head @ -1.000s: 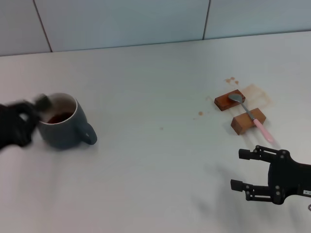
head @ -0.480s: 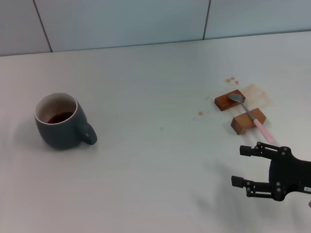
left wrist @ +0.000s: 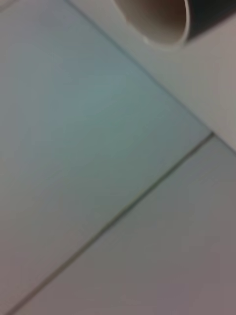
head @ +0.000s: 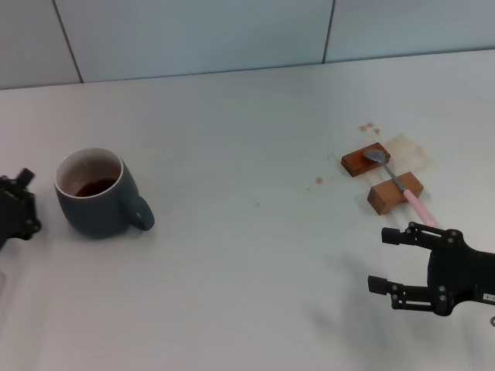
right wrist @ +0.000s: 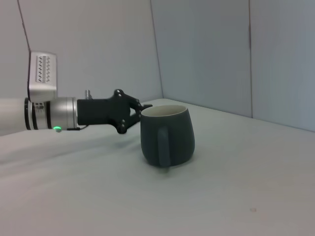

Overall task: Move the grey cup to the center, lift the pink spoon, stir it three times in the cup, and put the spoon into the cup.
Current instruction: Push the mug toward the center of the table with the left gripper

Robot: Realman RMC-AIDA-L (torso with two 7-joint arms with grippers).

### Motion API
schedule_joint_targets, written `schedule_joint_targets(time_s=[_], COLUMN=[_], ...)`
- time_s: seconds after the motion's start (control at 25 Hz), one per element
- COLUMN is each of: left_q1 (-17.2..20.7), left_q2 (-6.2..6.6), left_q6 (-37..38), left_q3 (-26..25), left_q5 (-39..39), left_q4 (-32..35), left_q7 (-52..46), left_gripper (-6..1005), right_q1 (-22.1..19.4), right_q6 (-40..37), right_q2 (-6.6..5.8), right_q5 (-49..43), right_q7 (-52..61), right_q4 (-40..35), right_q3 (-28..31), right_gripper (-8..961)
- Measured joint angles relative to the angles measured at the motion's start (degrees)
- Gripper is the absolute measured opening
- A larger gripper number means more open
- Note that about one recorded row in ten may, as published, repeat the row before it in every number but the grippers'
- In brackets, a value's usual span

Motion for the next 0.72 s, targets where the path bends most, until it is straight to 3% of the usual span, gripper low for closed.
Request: schedule_joint_targets(time_s=[0.72], left_q1=[-6.92], left_q2=[-0.37], left_q6=[-3.52], left_q3=[4.08], left_q5=[2.24], left_q4=[-8.65], left_q7=[0.30], left_gripper=[-2], right_q1=[-0.40], right_q6=[0.13], right_q2=[-0.22], right_q5=[0.01], right_q7=[0.00], right_q4=[0.12], right_q3=[0.00], right_gripper=[797])
